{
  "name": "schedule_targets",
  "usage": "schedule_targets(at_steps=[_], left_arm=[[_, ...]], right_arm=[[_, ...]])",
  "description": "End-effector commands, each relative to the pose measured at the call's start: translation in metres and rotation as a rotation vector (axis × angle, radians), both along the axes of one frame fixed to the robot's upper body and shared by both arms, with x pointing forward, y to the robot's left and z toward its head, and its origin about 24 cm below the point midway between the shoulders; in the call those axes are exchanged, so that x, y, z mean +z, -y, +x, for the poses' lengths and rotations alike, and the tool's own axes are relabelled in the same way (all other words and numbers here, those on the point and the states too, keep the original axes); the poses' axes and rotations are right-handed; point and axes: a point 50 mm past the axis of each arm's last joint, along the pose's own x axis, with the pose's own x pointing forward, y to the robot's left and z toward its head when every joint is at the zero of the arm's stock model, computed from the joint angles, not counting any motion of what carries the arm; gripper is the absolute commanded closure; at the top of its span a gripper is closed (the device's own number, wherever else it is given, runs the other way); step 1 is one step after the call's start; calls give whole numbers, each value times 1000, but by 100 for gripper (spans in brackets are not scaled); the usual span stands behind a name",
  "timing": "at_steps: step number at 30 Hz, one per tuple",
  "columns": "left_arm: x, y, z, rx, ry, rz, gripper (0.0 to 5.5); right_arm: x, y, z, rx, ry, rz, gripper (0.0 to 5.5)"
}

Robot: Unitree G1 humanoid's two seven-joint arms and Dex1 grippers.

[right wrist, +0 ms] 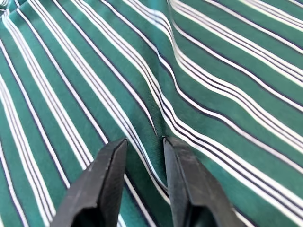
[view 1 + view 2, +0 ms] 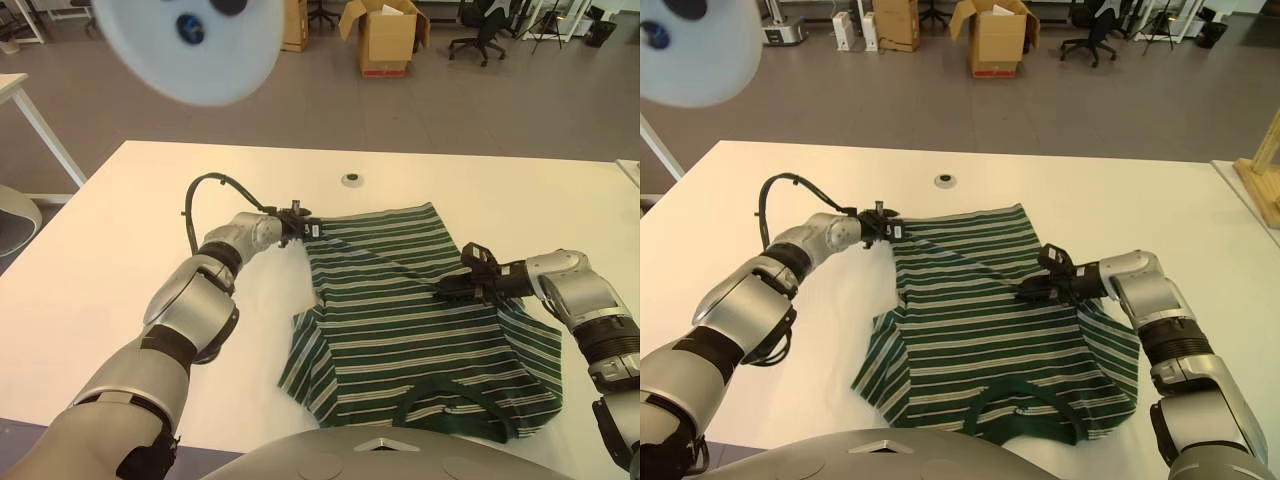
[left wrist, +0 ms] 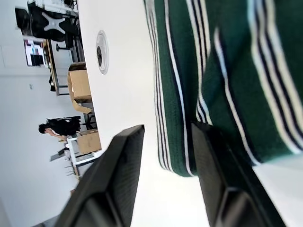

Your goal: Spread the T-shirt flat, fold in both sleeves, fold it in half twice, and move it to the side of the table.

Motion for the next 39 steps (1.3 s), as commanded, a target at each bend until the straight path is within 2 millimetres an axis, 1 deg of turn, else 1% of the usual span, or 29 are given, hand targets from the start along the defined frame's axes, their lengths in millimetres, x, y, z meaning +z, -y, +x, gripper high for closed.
schedule_targets(at_steps=[1, 3, 5, 7, 8, 9, 10, 12, 13, 15, 17, 18, 20, 21, 23, 26, 28, 30, 34, 36, 39], left_arm=[[11, 3, 5, -62, 79, 42, 370], [26, 15, 10, -40, 114, -126, 370], [44, 21, 14, -11, 119, -317, 370], [61, 21, 15, -2, 49, -522, 370], [65, 20, 14, -10, -18, -613, 370], [65, 17, 9, -33, -128, -690, 370], [55, 10, 0, -63, -308, -742, 370], [33, -6, -27, -163, -608, -740, 370], [21, -14, -43, -190, -709, -723, 370], [0, -18, -80, -205, -855, -720, 370], [-12, -14, -111, -205, -974, -725, 370], [-18, -12, -122, -193, -1012, -718, 370], [-27, -11, -131, -151, -1000, -692, 370], [-29, -12, -132, -127, -980, -682, 370], [-32, -19, -132, -86, -939, -615, 370], [-34, -39, -121, -31, -874, -511, 370], [-30, -55, -104, 10, -822, -447, 370], [-23, -66, -86, 35, -774, -399, 370], [-3, -82, -53, 80, -660, -318, 370], [2, -86, -45, 102, -632, -323, 370], [3, -89, -42, 104, -624, -320, 370]], right_arm=[[-1, -9, 10, -94, 47, 57, 410], [16, -19, 24, -206, 89, 242, 410], [34, -23, 30, -271, 73, 408, 410], [46, -23, 29, -309, 65, 483, 410], [47, -22, 27, -320, 72, 475, 410], [47, -20, 26, -336, 77, 462, 410], [44, -18, 23, -349, 79, 445, 410], [41, -13, 19, -377, 77, 434, 410], [40, -11, 17, -388, 75, 435, 410], [39, -8, 14, -406, 77, 439, 410], [38, -6, 13, -422, 77, 444, 410], [37, -6, 12, -426, 77, 445, 410], [36, -5, 12, -431, 78, 441, 410], [36, -5, 13, -430, 78, 440, 410], [36, -5, 12, -431, 80, 436, 410], [33, -4, 9, -440, 75, 429, 410], [31, -3, 7, -444, 67, 424, 410], [30, -3, 6, -450, 65, 421, 410], [31, -3, 8, -453, 69, 421, 410], [31, -3, 9, -453, 72, 422, 410], [32, -3, 9, -456, 76, 424, 410]])
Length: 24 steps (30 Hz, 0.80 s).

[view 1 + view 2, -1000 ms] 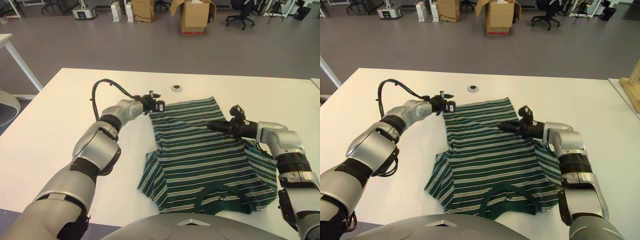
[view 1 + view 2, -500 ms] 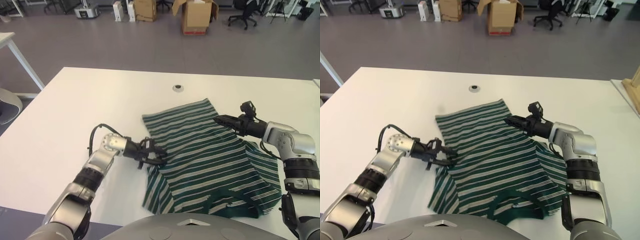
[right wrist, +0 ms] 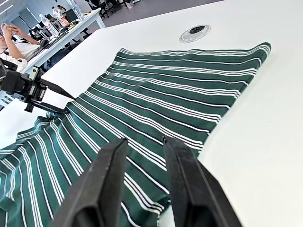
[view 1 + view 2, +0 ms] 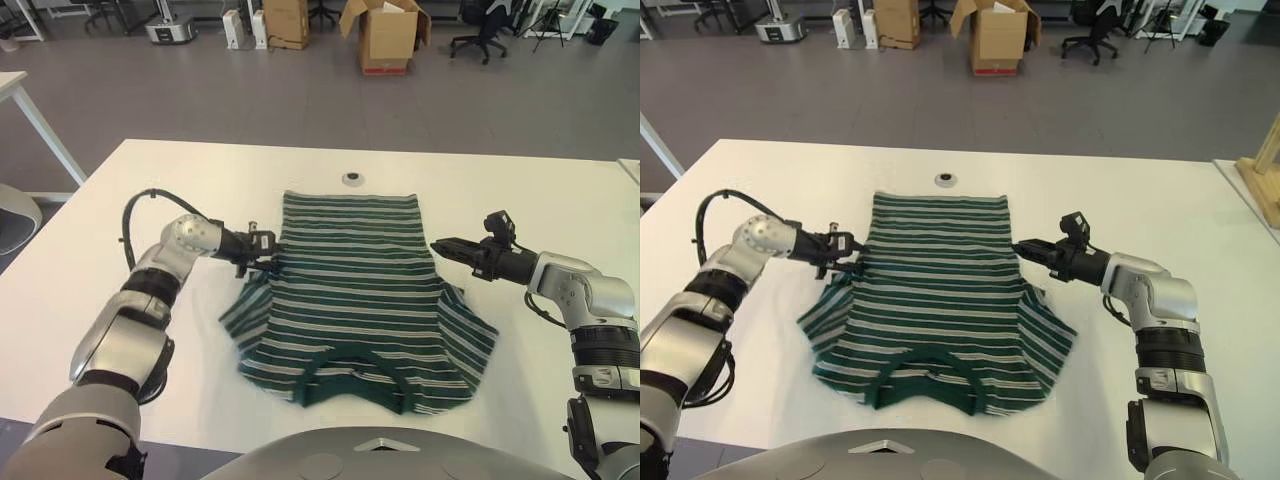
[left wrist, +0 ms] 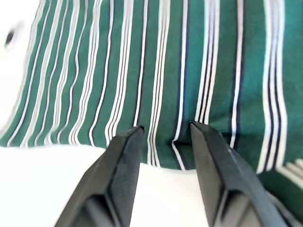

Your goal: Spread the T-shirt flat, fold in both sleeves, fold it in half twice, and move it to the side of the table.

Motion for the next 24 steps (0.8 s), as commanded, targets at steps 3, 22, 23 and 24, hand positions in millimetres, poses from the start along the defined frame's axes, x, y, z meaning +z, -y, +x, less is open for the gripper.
schedule_targets(at_steps=[3, 22, 23, 24], left_arm=[[1, -14, 0, 113, -91, -113, 370], [17, -112, -112, 696, -621, -420, 370], [11, -108, -116, 689, -625, -388, 370], [5, -106, -120, 693, -626, -365, 370]], right_arm=[[11, 1, 2, -37, 48, 30, 410], [-5, -6, -59, -308, 70, 191, 410], [-4, -6, -58, -307, 72, 189, 410], [-3, -6, -57, -303, 72, 187, 410]])
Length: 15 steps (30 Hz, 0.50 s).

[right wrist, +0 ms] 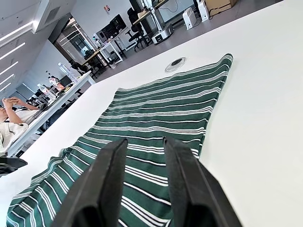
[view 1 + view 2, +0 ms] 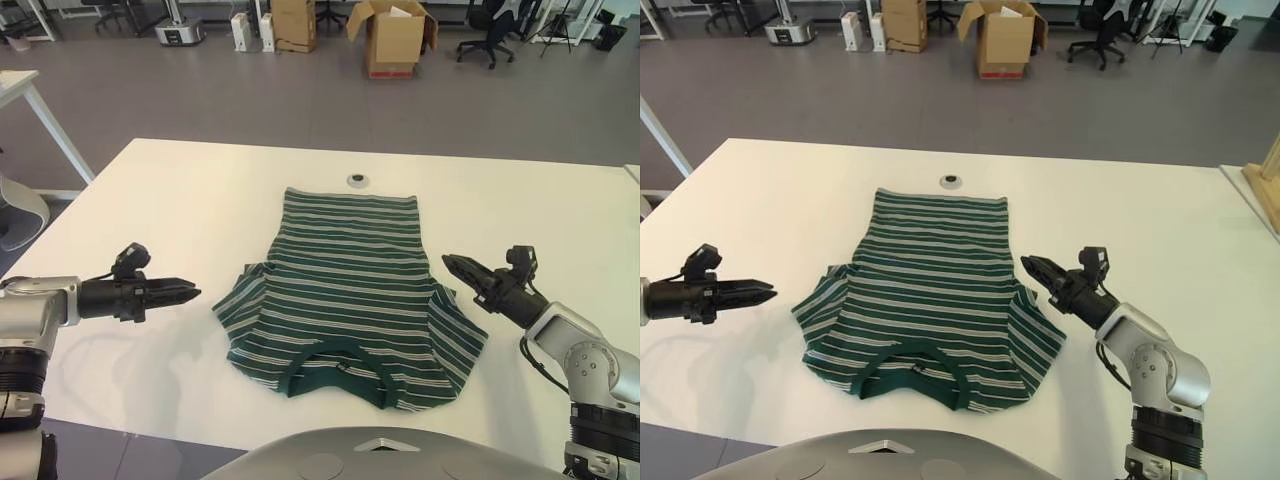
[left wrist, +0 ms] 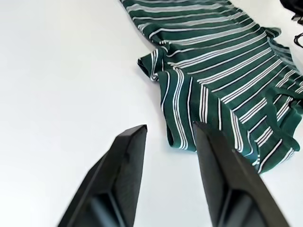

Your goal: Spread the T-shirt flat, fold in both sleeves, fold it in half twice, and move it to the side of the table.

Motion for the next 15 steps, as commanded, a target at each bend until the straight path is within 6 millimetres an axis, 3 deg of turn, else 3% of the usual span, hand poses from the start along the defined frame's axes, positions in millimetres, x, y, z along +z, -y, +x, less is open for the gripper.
schedule_targets(at_steps=[1, 3, 7, 15], left_arm=[[-23, 8, -14, -37, -34, 115, 370], [-36, 9, -20, -57, -32, 174, 370], [-40, 11, -15, -61, 13, 195, 370], [-47, 22, -28, -104, -114, 64, 370]], right_arm=[[6, 3, 3, -3, 13, -28, 410], [6, 5, 3, -1, 9, -33, 410], [6, 7, 5, 3, 5, -48, 410], [1, 10, 6, 6, -16, -68, 410]])
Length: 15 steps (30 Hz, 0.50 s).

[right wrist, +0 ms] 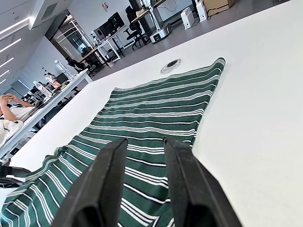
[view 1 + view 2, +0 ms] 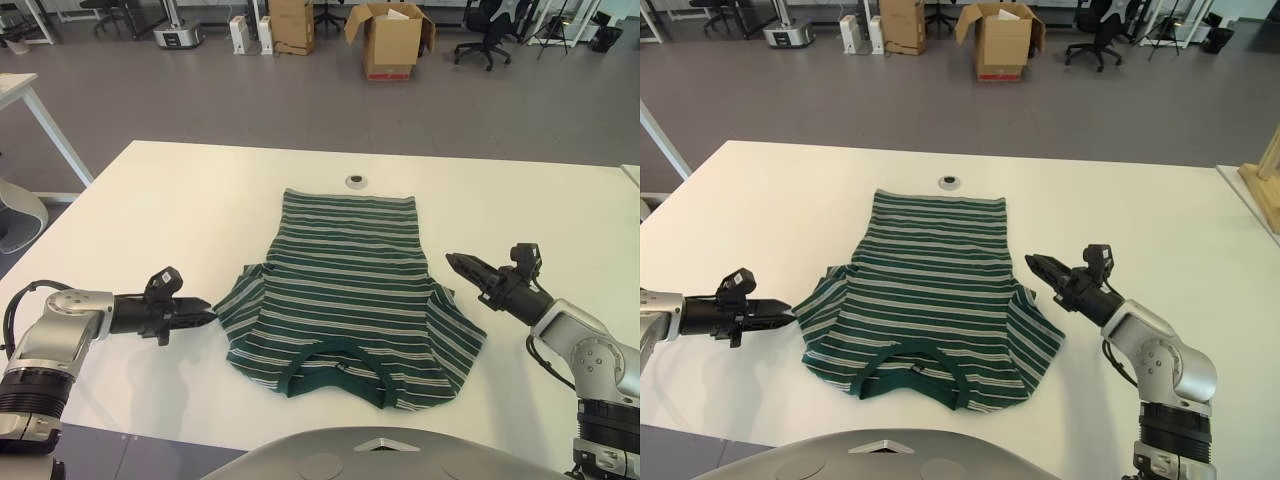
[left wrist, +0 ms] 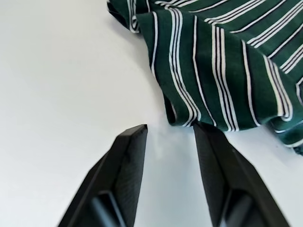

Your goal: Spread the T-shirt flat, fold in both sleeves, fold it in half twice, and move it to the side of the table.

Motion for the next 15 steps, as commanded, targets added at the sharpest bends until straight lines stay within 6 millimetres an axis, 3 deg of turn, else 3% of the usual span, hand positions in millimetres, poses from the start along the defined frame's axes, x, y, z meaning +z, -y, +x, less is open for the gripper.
schedule_targets(at_steps=[1, 6, 13, 15], left_arm=[[-17, 2, -18, 26, -155, -53, 370], [-29, -3, -16, 107, -146, -14, 395], [-36, 2, -17, 169, -144, -67, 532], [-39, 2, -18, 176, -148, -64, 549]], right_arm=[[1, 4, 2, -1, -9, -32, 410], [-1, 5, 3, 2, -15, -40, 410], [-5, 4, 3, 12, -29, -57, 410], [-5, 5, 3, 9, -28, -61, 410]])
